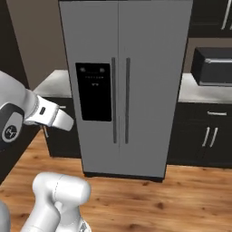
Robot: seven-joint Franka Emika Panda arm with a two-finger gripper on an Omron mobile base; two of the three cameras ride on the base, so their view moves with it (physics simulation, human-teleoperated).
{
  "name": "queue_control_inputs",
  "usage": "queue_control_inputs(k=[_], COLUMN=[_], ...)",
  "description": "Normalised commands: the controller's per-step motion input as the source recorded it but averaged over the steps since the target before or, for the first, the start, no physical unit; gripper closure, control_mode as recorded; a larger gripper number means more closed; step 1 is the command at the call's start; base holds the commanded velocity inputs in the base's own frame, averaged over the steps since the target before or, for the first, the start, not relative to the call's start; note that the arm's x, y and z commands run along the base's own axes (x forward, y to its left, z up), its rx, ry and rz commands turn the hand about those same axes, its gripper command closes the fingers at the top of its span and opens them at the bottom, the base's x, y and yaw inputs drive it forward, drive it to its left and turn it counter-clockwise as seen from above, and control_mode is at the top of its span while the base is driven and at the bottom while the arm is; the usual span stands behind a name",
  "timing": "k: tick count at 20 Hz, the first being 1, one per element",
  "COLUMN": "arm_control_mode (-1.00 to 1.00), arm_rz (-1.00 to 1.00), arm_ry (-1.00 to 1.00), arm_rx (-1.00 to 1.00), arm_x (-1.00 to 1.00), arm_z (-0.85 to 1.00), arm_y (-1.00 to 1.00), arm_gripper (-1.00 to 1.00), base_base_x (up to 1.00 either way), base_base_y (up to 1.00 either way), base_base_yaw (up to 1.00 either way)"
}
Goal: Move the hot dog bun to the plate on the dining table and place the condiment next to that plate. Then navigate to the fridge and take the sausage and place it on the plate as well.
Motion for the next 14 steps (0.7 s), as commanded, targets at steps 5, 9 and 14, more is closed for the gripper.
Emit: queue_control_inputs(k=[5,9,14], arm_control_mode=[1.00,1.00,1.00], arm_rz=[0.00,0.00,0.00], arm_ry=[0.00,0.00,0.00], arm_rx=[0.00,0.00,0.00], arm_x=[0.00,0.00,0.00], arm_z=[0.00,0.00,0.00], arm_y=[0.00,0.00,0.00], arm_gripper=[-1.00,-1.00,-1.00], base_base_x=[0.48,0.61,0.55], base_base_y=[-0.40,-0.45,-0.40], base_base_yaw=[0.10,0.20,0.19])
